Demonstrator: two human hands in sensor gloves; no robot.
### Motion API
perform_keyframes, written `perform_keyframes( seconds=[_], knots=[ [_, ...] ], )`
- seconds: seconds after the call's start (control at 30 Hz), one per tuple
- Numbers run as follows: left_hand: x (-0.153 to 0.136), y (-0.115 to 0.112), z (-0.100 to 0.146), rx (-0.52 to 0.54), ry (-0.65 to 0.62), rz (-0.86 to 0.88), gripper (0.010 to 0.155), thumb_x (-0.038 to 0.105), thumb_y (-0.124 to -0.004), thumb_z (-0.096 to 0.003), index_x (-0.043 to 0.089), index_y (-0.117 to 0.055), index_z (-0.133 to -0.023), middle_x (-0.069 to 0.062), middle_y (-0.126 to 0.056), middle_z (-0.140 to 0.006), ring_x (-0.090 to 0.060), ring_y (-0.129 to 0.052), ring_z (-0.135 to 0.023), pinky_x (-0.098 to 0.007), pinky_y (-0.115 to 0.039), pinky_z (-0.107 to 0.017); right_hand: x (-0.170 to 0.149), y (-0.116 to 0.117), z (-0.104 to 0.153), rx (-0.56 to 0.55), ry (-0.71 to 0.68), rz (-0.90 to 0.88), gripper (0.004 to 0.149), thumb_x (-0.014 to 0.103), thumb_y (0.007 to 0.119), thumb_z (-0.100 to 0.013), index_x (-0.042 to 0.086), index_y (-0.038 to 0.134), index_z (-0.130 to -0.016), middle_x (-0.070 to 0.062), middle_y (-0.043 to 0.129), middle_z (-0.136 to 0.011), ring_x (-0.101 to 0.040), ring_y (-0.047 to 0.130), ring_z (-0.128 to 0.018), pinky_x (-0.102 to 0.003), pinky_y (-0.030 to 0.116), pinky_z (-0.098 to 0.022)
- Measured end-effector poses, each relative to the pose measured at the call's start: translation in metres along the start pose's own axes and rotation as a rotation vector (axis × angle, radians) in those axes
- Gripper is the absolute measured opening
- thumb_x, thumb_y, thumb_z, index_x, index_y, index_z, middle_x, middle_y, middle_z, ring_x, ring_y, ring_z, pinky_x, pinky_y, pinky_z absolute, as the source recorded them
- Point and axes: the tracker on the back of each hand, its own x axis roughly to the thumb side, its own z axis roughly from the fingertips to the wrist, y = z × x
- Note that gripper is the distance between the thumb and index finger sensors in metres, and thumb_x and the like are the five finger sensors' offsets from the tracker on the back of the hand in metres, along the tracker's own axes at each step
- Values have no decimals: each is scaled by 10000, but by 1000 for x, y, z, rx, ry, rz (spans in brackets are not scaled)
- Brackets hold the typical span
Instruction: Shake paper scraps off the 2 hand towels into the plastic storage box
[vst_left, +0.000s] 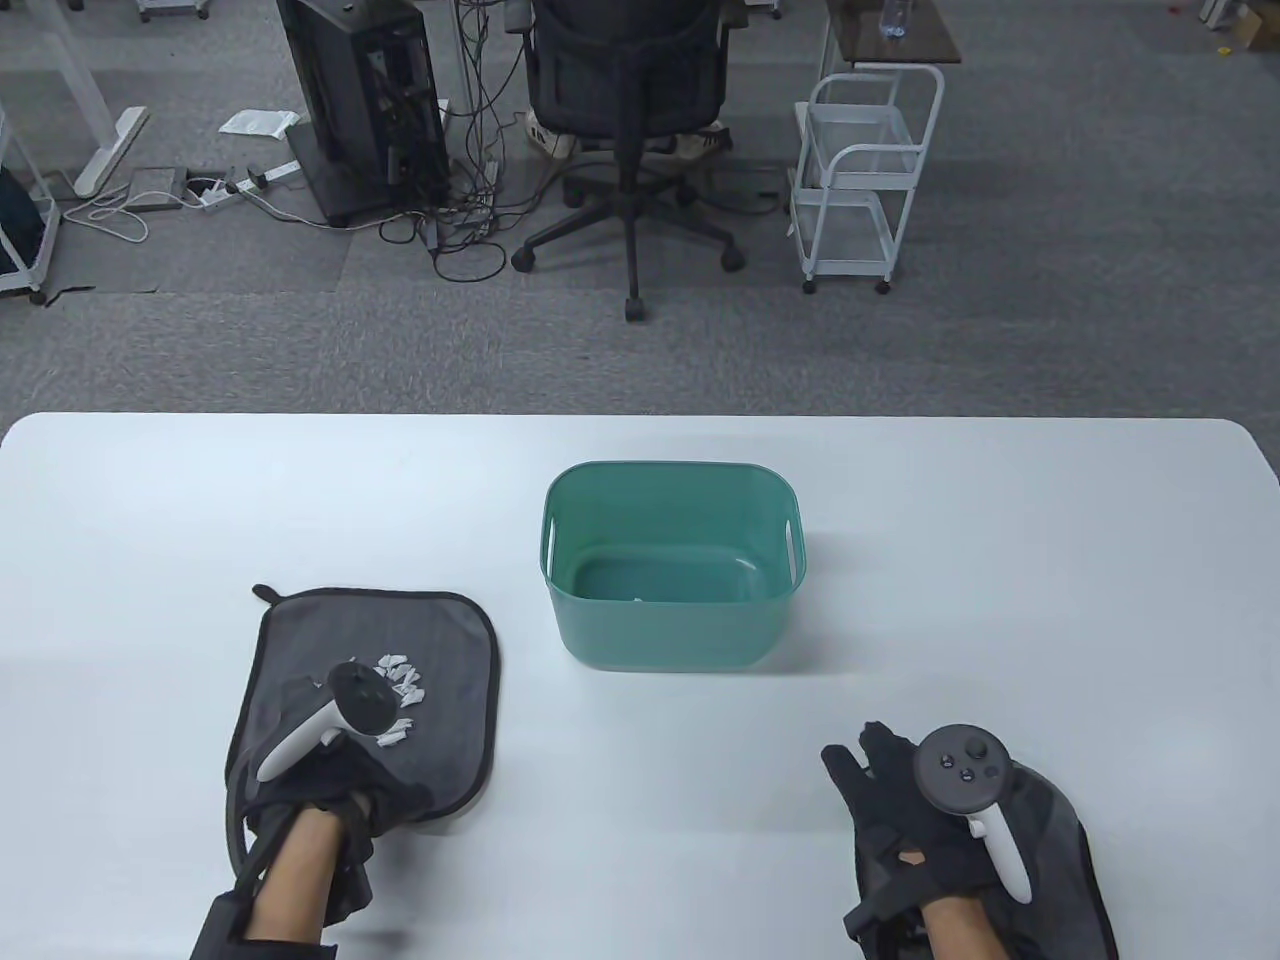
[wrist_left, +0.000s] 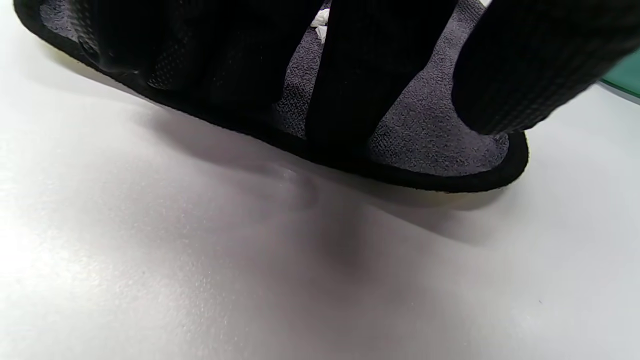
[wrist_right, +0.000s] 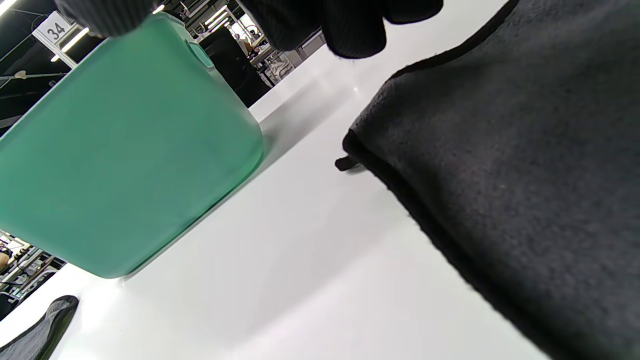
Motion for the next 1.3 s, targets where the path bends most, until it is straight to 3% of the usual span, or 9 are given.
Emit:
perform_keyframes(
  seconds=[0.8,1.3],
  knots=[
    [29,-14,6,-54,-45,-112,623,565,-824,-399,119,-993,-800,-332,-895,-837,-659,-894,-733,-651,-809,-511,-6,-4,-2,23,54,-8,766,626,667,-511,89,567,-1048,-223,610,-1132,-501,466,-1061,-749,217,-680],
    [64,-31,16,-72,-111,-253,631,571,-822,-389,100,-1015,-761,-333,-951,-786,-651,-954,-676,-643,-846,-462,-7,-5,-2,27,70,-10,760,620,670,-514,87,568,-1047,-222,612,-1131,-500,469,-1059,-748,219,-680]
  ],
)
